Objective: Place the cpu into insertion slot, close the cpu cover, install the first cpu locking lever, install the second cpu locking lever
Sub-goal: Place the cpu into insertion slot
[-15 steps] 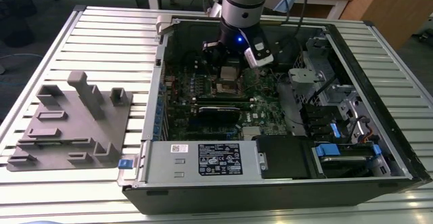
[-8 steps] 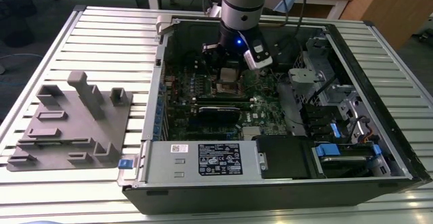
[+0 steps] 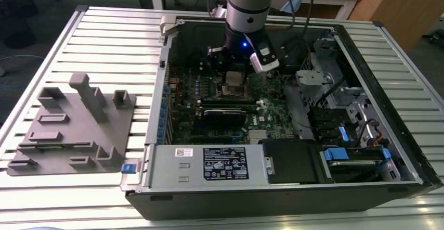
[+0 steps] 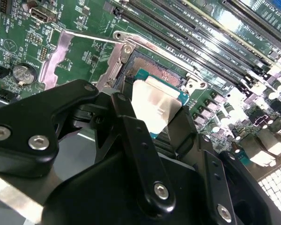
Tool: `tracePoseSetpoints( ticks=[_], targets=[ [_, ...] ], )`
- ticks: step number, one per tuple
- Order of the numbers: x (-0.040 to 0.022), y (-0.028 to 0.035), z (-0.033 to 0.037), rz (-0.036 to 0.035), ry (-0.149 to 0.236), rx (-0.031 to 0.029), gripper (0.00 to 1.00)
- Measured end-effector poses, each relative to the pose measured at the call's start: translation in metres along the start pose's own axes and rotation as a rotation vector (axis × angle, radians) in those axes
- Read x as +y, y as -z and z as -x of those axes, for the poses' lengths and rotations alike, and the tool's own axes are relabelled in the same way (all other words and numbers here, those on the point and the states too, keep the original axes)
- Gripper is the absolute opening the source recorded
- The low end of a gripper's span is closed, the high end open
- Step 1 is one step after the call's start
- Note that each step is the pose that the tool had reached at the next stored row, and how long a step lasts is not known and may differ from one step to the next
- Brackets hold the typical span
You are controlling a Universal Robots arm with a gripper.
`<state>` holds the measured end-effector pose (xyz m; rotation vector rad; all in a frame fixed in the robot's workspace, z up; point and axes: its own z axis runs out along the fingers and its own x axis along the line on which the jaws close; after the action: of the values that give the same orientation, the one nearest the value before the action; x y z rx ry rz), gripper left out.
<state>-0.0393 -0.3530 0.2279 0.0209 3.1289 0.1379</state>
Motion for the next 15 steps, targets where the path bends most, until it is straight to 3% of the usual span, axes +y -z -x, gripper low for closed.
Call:
tracePoseSetpoints(
  ticks=[9, 15],
  targets=[
    [-0.0003, -0.0033, -0.0001, -0.0005, -0.001, -0.0001, 0.54],
    [-0.0004, -0.0044, -0.0001, -0.0018, -0.095, -0.0084, 0.54]
  ],
)
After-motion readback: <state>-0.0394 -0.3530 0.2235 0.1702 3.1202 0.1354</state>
